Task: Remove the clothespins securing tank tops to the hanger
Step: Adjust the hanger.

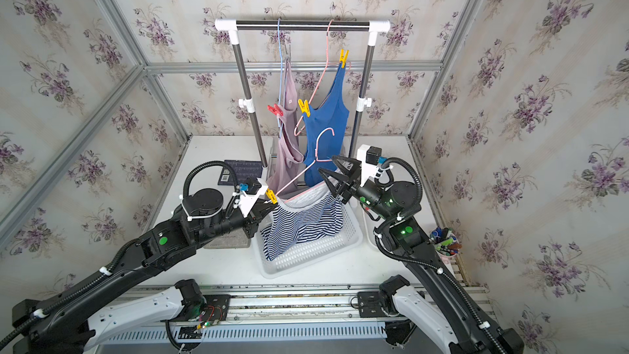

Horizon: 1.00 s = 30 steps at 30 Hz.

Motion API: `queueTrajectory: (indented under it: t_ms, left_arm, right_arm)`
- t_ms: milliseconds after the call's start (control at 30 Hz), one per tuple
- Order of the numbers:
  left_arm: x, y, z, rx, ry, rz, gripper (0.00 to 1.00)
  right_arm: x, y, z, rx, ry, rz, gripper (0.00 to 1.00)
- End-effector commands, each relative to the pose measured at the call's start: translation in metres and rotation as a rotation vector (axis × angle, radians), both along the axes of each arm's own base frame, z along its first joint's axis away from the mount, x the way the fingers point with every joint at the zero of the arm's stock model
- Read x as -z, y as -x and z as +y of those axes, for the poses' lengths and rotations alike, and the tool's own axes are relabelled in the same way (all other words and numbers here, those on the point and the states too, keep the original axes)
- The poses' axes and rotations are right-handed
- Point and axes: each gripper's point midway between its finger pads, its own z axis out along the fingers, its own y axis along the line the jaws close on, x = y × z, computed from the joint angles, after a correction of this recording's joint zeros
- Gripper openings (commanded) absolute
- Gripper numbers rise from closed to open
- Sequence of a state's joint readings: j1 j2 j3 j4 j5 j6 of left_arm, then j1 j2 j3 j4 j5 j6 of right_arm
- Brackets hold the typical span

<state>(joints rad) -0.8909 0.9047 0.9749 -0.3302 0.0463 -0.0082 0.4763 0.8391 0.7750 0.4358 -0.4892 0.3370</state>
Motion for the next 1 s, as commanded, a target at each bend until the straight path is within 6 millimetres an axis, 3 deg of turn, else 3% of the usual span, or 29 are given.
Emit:
queueTrajectory:
  t_ms: [0, 133, 433, 733, 967]
  left_arm:
    - [-0.018, -0.003, -0.006, -0.006, 0.047, -0.054, 0.00]
    - [-0.020, 0.000, -0.011, 0.005, 0.040, -0.067, 0.00]
    - [-0.018, 0.001, -0.011, 0.002, 0.028, -0.078, 0.00]
    - [-0.016, 0.002, -0.016, 0.014, 0.011, -0.088, 0.00]
    - [-0.020, -0.001, -0.015, -0.009, 0.020, -0.087, 0.00]
  right_arm:
    - [-0.015, 0.002, 0.006, 0.019, -0.016, -0.069, 0.60]
    - [-0.016, 0.005, 0.015, 0.024, -0.025, -0.084, 0.52]
    - [-0.020, 0.002, 0.010, 0.075, 0.006, -0.115, 0.49]
    - [-0.013, -0.019, 0.004, 0.183, 0.050, -0.087, 0.44]
    - [-0.008, -0.023, 0.012, 0.153, 0.053, -0.071, 0.10]
